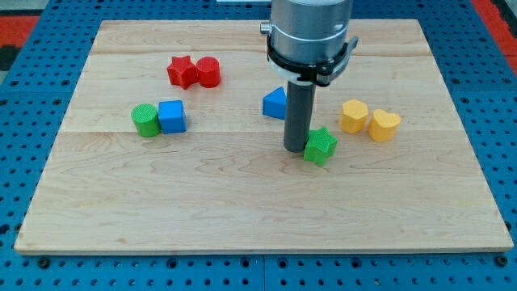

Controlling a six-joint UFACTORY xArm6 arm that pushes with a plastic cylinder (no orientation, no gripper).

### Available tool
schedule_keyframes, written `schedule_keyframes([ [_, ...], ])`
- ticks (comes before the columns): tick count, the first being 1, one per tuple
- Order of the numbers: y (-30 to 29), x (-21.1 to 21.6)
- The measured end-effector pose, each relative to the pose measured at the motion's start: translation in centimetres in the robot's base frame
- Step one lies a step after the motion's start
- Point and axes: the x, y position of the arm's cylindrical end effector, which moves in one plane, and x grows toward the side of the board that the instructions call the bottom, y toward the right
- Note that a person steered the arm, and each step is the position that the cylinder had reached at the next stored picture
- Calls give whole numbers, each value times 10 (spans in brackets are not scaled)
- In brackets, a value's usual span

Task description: Move the green circle to the bottom of the red star

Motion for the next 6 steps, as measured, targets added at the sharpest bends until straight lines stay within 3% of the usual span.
schedule_keyframes([
  [1, -41, 6],
  [2, -177, 47],
  [3, -240, 6],
  [4, -229, -70],
  [6, -215, -78],
])
